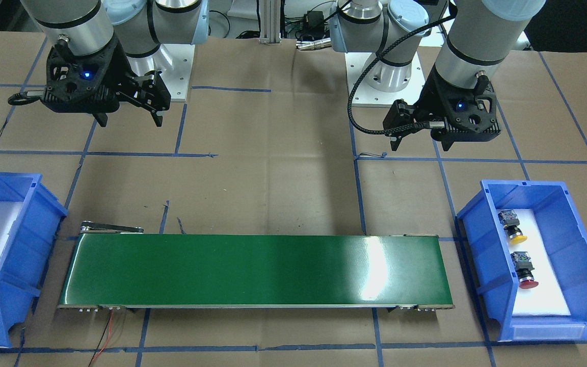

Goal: Transport two buttons from left to right
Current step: 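Move the left gripper over the blue bin holding the buttons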

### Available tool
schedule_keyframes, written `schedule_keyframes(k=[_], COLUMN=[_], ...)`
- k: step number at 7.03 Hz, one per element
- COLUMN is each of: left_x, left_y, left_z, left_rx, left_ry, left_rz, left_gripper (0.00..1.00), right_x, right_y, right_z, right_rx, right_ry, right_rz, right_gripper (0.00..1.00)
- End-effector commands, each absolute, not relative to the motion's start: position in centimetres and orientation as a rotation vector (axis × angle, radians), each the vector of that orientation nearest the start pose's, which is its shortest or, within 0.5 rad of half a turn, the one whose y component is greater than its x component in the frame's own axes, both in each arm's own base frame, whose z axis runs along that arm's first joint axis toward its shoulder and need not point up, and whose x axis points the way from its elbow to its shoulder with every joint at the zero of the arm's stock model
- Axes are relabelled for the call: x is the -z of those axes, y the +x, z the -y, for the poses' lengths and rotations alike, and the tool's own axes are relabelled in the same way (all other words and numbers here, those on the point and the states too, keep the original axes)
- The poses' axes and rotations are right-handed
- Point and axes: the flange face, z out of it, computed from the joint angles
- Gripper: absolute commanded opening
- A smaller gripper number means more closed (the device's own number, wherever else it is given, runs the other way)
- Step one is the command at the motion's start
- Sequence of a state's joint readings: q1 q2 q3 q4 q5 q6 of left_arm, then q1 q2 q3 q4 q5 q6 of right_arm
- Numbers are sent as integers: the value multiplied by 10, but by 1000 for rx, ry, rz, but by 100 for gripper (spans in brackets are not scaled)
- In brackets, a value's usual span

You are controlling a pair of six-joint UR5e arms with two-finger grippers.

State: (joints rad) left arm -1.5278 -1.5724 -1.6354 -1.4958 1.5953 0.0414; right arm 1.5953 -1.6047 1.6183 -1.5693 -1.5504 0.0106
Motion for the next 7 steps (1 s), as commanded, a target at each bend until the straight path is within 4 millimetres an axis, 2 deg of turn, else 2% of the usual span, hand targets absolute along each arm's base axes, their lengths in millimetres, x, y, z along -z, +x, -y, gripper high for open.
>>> schedule_keyframes(k=[1,3,4,5,6,7], left_x=[-463,-470,-472,-474,-476,-474], left_y=[-109,-97,-59,-10,25,50], left_z=[499,504,509,512,513,512], left_rx=[13,37,39,39,42,38], left_ry=[-3,30,40,14,21,14], left_rz=[-3118,-3113,-3112,-3116,-3115,-3114], left_gripper=[100,100,100,100,100,100], right_x=[-480,-480,-479,-479,-479,-480], right_y=[147,147,147,147,147,147], right_z=[474,474,473,473,473,474], right_rx=[-27,-27,-29,-29,-29,-27], right_ry=[-24,-24,-24,-24,-24,-24], right_rz=[-3120,-3120,-3122,-3122,-3123,-3123], right_gripper=[100,100,100,100,100,100])
